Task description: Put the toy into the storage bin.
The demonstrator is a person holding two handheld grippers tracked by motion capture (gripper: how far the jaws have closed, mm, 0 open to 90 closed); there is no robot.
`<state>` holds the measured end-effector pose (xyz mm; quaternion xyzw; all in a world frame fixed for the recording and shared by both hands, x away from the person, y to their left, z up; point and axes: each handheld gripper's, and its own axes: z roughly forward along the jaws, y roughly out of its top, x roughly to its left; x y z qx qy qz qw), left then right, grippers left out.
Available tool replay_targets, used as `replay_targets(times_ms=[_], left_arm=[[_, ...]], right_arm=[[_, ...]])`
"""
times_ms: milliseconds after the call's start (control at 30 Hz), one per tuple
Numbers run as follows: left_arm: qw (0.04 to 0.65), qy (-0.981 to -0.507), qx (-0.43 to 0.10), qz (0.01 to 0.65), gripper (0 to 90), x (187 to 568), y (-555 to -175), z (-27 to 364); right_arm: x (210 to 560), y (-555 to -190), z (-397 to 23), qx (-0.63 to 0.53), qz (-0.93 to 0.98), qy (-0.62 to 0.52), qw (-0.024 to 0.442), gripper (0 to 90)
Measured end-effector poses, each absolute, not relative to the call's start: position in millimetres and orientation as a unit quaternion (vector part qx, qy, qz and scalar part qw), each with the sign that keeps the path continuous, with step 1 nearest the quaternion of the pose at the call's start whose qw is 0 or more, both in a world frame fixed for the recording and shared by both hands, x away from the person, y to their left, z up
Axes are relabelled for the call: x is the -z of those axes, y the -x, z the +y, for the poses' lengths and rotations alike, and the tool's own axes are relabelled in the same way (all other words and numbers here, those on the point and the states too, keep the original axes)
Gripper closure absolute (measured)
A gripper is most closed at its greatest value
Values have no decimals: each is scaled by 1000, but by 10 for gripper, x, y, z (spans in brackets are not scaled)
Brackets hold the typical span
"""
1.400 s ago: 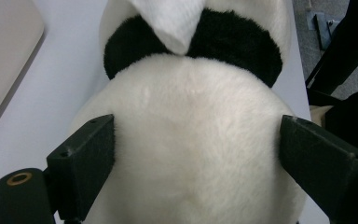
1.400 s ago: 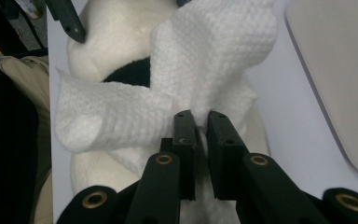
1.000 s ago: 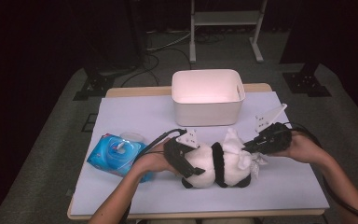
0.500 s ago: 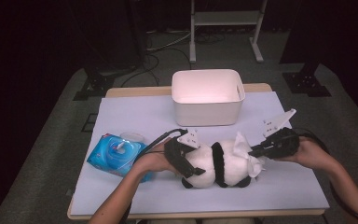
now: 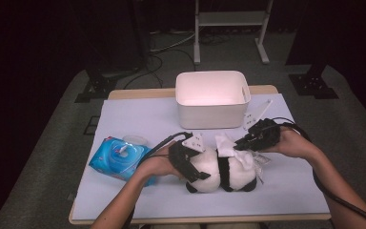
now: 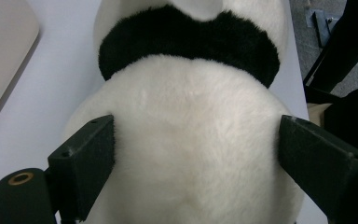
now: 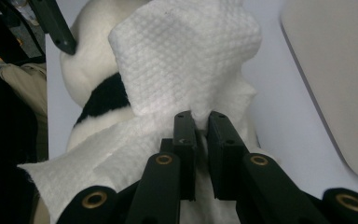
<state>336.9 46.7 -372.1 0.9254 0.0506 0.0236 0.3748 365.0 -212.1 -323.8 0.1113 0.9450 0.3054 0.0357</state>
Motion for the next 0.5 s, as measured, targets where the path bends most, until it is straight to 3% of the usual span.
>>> replay_targets(times_ms=[500], left_arm=[[360, -930, -25, 66, 102, 3601, -3410, 591]], right_arm=[[3283, -3416, -2274, -310, 944, -108, 36, 822]])
